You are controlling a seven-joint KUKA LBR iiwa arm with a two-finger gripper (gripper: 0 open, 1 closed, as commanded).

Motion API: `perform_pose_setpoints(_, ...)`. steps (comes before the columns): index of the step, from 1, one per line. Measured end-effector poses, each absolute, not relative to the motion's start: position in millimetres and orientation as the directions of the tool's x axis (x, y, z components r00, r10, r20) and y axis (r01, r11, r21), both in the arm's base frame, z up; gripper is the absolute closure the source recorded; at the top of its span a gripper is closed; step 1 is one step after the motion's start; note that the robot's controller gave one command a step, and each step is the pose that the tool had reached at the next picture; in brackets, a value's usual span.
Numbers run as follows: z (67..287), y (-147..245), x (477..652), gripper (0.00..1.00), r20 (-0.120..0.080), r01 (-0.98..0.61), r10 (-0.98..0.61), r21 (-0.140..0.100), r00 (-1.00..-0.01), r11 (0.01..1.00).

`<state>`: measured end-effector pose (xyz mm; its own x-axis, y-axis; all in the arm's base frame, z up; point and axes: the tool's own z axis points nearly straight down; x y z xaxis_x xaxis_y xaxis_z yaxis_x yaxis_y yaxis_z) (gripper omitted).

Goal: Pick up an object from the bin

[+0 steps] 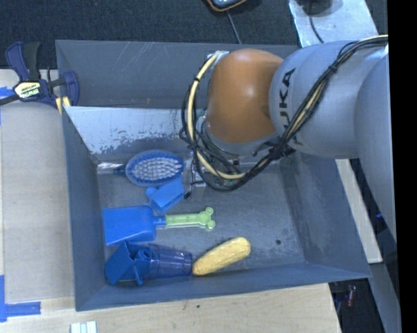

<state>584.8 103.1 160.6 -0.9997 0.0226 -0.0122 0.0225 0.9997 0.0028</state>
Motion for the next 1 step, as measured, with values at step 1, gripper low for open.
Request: perform_pose_setpoints(1, 160.6, 102.9, 584.8, 0.0, -0.012, 0.023, 0.023, 0.003, -1.0, 1.0)
